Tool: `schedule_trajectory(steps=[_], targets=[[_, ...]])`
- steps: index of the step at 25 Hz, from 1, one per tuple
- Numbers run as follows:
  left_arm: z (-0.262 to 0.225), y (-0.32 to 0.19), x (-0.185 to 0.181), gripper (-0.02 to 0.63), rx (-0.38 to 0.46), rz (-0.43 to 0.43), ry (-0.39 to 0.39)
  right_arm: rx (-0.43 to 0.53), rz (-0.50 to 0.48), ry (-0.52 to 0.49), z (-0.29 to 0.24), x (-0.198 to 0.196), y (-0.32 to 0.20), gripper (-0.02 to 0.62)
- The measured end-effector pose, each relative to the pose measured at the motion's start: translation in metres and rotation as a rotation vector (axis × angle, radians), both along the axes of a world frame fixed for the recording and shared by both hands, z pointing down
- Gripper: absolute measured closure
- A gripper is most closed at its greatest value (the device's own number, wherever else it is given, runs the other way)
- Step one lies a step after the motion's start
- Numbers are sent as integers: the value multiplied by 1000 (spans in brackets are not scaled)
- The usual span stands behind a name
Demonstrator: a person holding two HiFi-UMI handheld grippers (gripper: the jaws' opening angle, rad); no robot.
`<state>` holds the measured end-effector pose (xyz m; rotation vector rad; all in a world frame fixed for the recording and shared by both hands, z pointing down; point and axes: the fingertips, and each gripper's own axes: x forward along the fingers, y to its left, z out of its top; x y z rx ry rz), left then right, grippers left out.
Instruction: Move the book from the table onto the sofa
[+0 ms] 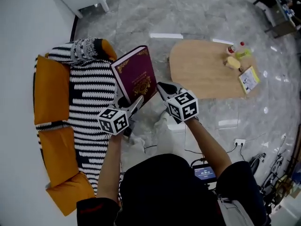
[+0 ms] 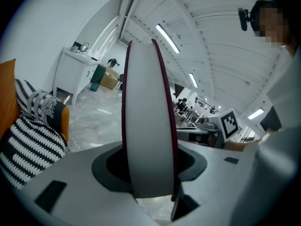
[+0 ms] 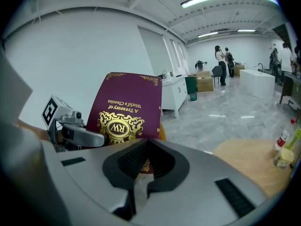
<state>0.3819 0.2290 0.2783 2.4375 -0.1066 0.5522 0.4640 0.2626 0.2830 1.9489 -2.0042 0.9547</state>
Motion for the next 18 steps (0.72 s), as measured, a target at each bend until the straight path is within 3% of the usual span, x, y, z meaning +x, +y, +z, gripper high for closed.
schedule_trajectory(steps=[18], targets=[[-41,-78,-175,377,83,-165,7,80,-205,18,-55,-185,-102,575]])
